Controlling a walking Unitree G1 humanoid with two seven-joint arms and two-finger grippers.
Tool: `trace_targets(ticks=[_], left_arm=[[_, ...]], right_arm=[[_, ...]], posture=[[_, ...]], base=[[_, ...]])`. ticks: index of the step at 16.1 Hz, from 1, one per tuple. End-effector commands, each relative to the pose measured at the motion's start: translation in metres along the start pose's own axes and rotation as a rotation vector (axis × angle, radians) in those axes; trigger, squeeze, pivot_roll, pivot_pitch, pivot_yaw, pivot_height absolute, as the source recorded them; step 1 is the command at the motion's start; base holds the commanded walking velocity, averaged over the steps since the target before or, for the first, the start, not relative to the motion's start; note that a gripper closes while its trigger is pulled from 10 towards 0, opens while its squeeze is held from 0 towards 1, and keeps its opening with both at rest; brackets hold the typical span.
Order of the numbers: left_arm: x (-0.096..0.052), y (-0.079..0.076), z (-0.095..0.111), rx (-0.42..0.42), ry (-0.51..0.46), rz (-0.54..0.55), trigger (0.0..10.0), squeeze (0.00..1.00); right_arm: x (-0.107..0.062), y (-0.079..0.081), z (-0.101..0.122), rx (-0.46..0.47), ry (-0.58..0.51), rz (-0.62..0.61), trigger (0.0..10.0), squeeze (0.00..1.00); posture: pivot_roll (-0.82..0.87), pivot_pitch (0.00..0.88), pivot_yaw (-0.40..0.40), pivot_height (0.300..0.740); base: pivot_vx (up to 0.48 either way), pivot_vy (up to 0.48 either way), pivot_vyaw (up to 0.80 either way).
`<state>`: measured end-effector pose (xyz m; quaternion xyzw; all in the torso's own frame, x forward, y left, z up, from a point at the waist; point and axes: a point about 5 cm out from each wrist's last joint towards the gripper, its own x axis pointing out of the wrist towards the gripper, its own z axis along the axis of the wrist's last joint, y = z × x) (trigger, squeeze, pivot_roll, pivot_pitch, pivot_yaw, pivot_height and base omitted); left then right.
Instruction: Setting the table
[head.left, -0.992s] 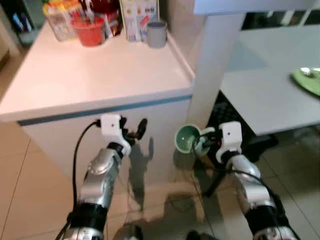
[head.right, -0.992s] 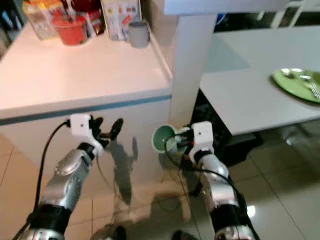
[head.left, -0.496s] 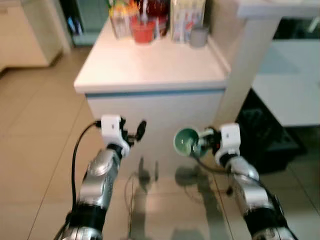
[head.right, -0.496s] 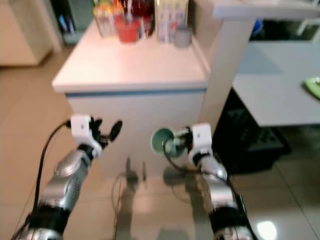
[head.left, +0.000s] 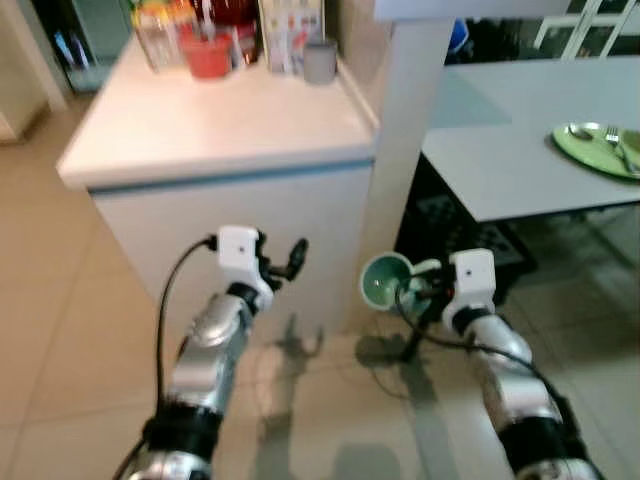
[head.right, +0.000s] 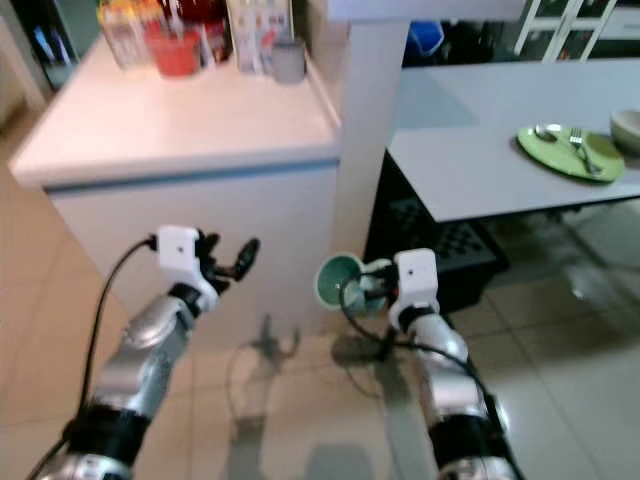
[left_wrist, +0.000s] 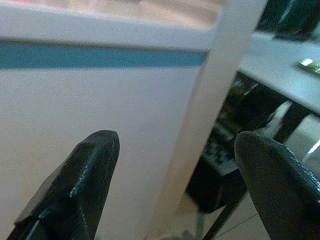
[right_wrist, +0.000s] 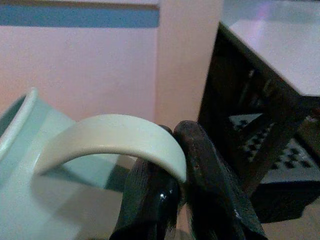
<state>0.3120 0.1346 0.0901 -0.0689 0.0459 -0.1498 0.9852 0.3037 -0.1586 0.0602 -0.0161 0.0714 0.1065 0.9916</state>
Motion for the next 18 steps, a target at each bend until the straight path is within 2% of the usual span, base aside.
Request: trace_targets(ticks=[1, 4, 11, 18], left_arm=[[0.0015, 0.0004, 0.0017, 0.014, 0.001, 0.004, 10.0, 0.00], [0.0023, 0.0005, -0.0001, 0.037, 0.014, 0.011, 10.0, 0.00], [0.0046, 0.0017, -0.0038, 0.095, 0.043, 0.046, 10.0, 0.00], [0.0059, 0.0004, -0.0067, 0.101, 0.055, 0.059, 10.0, 0.00]], right_arm=[[0.0017, 0.0009, 0.0058, -0.002, -0.023, 0.012, 10.0, 0.00], [0.0015, 0.0019, 0.0056, -0.003, -0.023, 0.016, 10.0, 0.00], [0.0003, 0.0045, 0.0048, -0.002, -0.024, 0.026, 10.0, 0.00], [-0.0019, 0.0047, 0.0025, -0.003, -0.017, 0.023, 10.0, 0.00]], posture=[[-0.02, 0.000, 0.025, 0.740], [-0.02, 0.000, 0.025, 0.740], [-0.02, 0.000, 0.029, 0.740], [-0.03, 0.000, 0.032, 0.740]], base=[[0.000, -0.465, 0.00], [0.000, -0.446, 0.00], [0.296, -0.373, 0.00], [0.000, 0.000, 0.00]])
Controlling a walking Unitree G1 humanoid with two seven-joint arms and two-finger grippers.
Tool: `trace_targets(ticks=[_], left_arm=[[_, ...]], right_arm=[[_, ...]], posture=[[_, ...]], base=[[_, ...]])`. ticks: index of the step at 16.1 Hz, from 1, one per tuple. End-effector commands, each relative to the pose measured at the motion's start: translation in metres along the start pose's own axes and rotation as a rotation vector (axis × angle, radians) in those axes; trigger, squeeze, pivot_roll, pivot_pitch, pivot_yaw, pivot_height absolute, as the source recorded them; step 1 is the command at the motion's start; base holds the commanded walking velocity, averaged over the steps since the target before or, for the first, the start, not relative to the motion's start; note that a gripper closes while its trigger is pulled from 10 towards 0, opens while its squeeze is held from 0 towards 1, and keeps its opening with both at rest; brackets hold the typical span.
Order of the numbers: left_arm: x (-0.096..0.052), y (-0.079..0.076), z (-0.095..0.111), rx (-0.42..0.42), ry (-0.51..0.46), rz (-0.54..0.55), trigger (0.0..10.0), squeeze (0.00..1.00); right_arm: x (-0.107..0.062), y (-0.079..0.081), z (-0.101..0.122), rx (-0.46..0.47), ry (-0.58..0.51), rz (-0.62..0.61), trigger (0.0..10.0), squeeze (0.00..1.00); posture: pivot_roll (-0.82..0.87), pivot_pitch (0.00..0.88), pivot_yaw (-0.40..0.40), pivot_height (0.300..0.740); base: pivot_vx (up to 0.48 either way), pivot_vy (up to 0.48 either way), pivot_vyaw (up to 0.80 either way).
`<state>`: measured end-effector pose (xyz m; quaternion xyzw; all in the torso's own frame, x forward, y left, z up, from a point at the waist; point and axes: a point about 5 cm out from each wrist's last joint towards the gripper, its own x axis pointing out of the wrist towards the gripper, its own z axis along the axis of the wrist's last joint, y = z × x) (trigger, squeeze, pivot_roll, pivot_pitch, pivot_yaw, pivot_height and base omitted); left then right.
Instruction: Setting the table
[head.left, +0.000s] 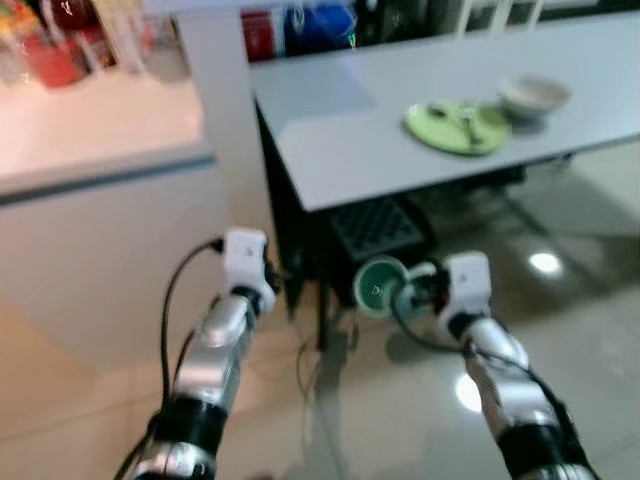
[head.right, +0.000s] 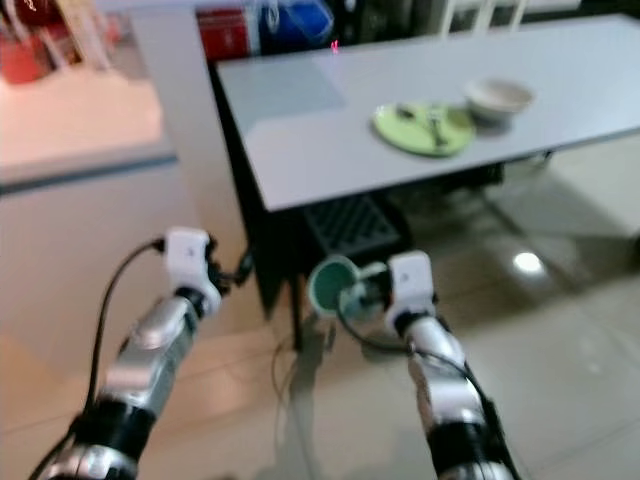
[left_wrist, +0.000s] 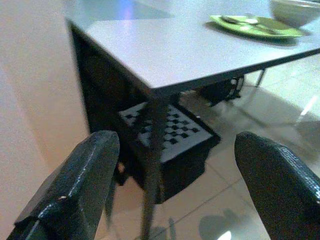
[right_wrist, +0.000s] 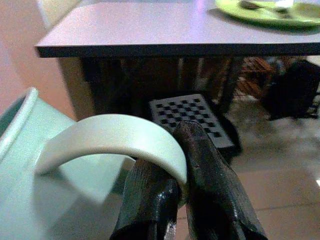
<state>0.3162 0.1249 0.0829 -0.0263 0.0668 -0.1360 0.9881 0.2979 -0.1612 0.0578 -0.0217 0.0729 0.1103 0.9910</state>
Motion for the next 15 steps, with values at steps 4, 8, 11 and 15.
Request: trace_targets(ticks=[4, 8, 11, 15], left_arm=[[0.0009, 0.0083, 0.0012, 0.044, 0.007, 0.052, 10.0, 0.00], [0.0012, 0.0098, -0.0010, 0.117, 0.027, 0.089, 10.0, 0.00], [0.0024, 0.0129, -0.0006, 0.133, 0.028, 0.124, 10.0, 0.00], [0.0037, 0.0150, -0.0001, 0.145, 0.032, 0.149, 10.0, 0.00]], right_arm=[[0.0047, 0.0069, 0.0065, 0.007, -0.019, 0.021, 10.0, 0.00], [0.0046, 0.0064, 0.0063, 0.006, -0.017, 0.022, 10.0, 0.00], [0.0038, 0.0073, 0.0056, 0.006, -0.015, 0.025, 10.0, 0.00], [0.0026, 0.0091, 0.0050, 0.009, -0.016, 0.028, 10.0, 0.00]], posture=[[-0.03, 0.000, 0.030, 0.740], [-0.03, 0.000, 0.030, 0.740], [-0.03, 0.000, 0.030, 0.740], [-0.03, 0.000, 0.033, 0.740]], base=[[0.069, -0.097, 0.00], [0.131, -0.420, 0.00], [0.000, -0.454, 0.00], [0.000, -0.461, 0.00]])
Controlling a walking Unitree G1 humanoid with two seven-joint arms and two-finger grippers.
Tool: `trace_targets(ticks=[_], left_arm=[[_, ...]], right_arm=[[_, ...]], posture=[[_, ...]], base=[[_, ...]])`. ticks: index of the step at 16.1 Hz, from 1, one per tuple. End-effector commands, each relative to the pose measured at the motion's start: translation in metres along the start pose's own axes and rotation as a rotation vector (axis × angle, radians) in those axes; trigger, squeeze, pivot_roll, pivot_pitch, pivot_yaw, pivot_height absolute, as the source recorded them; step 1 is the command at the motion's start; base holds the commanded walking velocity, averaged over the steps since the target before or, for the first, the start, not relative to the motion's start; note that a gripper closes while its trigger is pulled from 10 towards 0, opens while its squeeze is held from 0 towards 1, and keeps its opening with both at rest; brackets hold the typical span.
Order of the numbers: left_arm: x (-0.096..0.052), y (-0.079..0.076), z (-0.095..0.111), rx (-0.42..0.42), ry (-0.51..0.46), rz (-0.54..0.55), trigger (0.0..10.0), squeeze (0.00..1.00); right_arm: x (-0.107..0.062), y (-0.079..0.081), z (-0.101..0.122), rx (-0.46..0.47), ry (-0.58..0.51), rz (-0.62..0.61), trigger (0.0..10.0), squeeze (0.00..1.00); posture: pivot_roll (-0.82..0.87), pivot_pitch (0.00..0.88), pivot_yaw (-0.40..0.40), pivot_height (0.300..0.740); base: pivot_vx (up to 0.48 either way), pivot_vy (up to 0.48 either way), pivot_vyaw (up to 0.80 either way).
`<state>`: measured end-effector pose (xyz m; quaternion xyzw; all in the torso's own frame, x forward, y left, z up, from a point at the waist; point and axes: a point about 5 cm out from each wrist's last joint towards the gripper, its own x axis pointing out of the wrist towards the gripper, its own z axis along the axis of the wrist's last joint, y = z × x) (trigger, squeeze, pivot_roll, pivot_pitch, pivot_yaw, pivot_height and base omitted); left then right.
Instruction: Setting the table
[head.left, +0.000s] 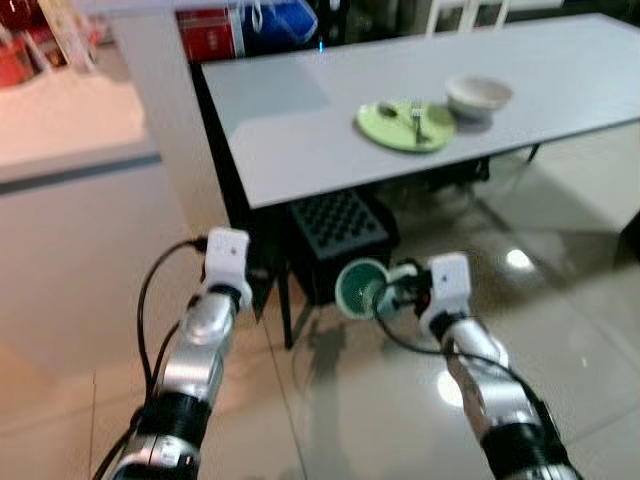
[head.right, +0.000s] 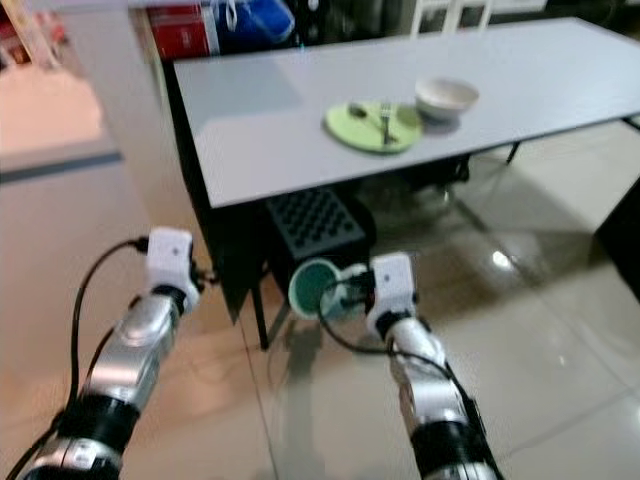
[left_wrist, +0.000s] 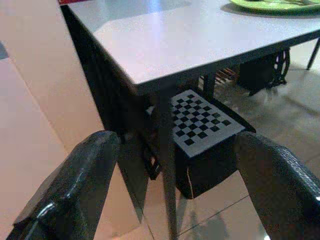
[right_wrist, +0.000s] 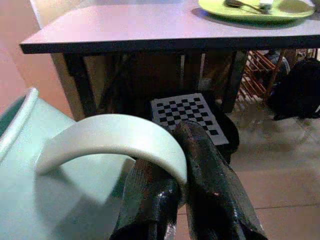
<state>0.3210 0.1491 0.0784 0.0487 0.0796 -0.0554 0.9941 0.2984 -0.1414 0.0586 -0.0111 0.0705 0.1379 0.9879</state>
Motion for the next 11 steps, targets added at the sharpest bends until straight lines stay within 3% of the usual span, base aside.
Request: trace_targets(ticks=[1, 5, 11], left_arm=[[0.004, -0.010, 0.005, 0.010, -0.012, -0.020, 10.0, 0.00], [0.006, -0.010, 0.006, 0.027, -0.013, -0.013, 10.0, 0.00], [0.002, -0.020, 0.007, -0.002, -0.054, -0.052, 10.0, 0.00]], right_arm=[[-0.003, -0.010, 0.003, -0.008, -0.008, -0.028, 10.0, 0.00], [-0.003, -0.010, 0.003, -0.008, -0.007, -0.030, 10.0, 0.00], [-0.006, -0.012, 0.000, -0.010, 0.002, -0.033, 10.0, 0.00]], posture=[[-0.03, 0.000, 0.033, 0.740], [-0.03, 0.000, 0.035, 0.740], [-0.03, 0.000, 0.031, 0.740]], base=[[0.000, -0.461, 0.00], [0.000, -0.439, 0.00], [0.000, 0.000, 0.00]])
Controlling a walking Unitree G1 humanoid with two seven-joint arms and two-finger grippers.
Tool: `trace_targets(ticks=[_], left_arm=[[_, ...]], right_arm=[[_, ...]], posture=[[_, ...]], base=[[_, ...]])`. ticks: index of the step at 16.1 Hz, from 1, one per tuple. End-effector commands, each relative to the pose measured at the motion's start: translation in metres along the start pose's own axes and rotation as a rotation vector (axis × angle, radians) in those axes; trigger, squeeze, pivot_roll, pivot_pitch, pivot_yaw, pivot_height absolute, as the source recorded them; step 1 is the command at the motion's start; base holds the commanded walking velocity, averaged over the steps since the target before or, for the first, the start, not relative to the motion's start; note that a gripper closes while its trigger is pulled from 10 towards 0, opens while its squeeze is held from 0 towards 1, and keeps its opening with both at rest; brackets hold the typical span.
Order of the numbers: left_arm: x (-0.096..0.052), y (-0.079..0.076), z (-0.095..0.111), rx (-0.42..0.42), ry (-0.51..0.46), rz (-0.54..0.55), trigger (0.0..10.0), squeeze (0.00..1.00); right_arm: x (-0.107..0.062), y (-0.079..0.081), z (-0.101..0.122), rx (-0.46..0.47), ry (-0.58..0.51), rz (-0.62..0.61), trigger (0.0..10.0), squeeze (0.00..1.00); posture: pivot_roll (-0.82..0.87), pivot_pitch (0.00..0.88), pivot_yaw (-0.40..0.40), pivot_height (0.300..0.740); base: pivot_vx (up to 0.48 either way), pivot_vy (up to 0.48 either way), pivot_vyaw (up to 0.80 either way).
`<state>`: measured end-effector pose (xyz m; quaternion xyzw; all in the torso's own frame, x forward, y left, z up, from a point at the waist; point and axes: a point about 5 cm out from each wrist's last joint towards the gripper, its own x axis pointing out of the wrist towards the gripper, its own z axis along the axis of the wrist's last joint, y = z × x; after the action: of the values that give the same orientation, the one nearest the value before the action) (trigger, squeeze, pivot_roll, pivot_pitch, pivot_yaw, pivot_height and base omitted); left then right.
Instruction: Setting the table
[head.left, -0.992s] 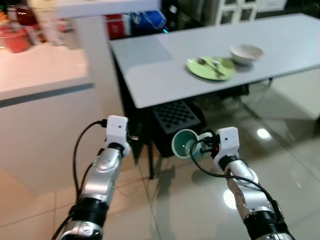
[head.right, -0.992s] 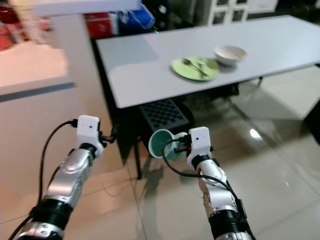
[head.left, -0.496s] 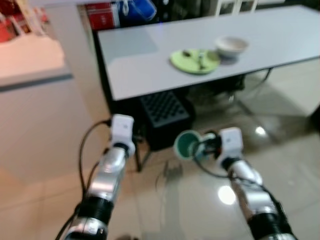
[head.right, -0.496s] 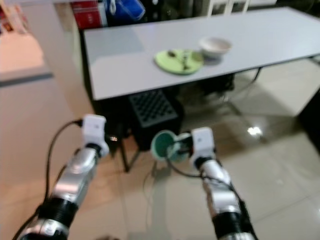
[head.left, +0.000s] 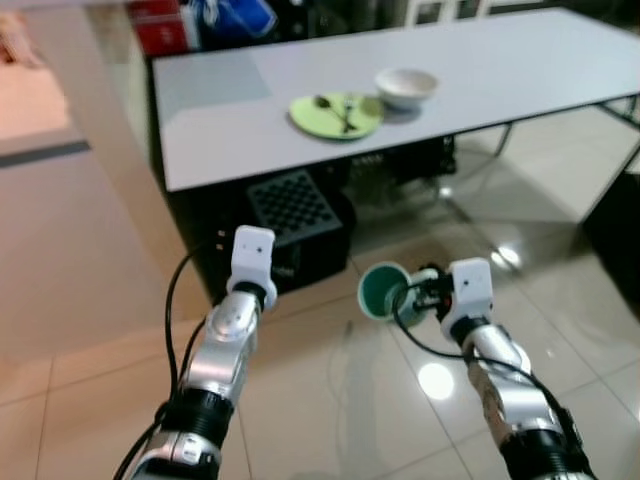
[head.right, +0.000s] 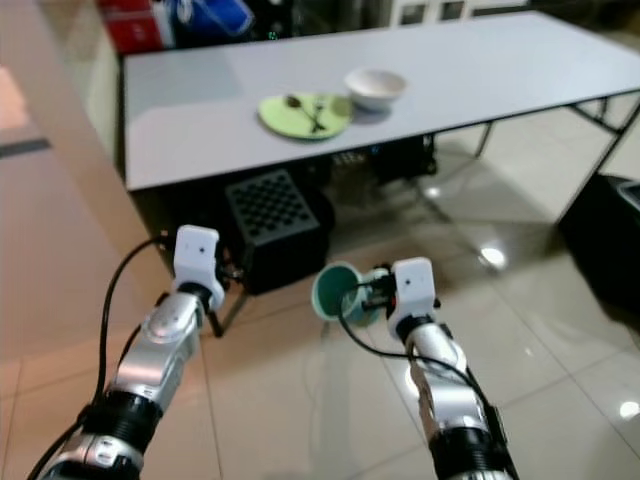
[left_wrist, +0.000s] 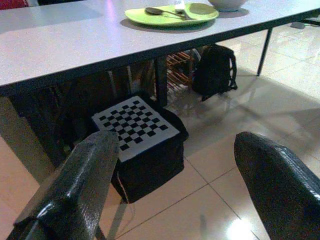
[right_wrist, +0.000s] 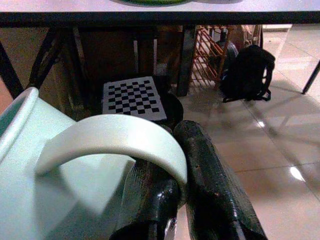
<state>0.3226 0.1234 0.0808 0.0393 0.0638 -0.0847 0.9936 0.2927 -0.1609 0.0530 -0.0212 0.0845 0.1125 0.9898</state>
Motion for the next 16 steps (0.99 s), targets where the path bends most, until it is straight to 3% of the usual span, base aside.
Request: trace_targets(ticks=[1, 5, 16], left_arm=[[-0.0021, 0.0040, 0.0019, 0.007, -0.020, 0.003, 10.0, 0.00], [-0.0011, 0.0020, 0.0035, 0.047, -0.026, 0.003, 10.0, 0.00], [0.0016, 0.0002, 0.0070, 0.026, -0.039, 0.014, 10.0, 0.00]], right_arm=[[0.0033, 0.0051, 0.0074, 0.003, -0.028, 0.018, 10.0, 0.00], [0.0006, -0.0002, 0.0062, -0.006, -0.024, 0.013, 10.0, 0.00], [0.0034, 0.0009, 0.0090, -0.010, -0.031, 0.016, 10.0, 0.00]], posture=[[-0.03, 0.000, 0.030, 0.740], [-0.03, 0.000, 0.027, 0.740], [-0.04, 0.000, 0.026, 0.740]], base=[[0.000, 0.000, 0.00], [0.345, 0.000, 0.00], [0.480, 0.000, 0.00]])
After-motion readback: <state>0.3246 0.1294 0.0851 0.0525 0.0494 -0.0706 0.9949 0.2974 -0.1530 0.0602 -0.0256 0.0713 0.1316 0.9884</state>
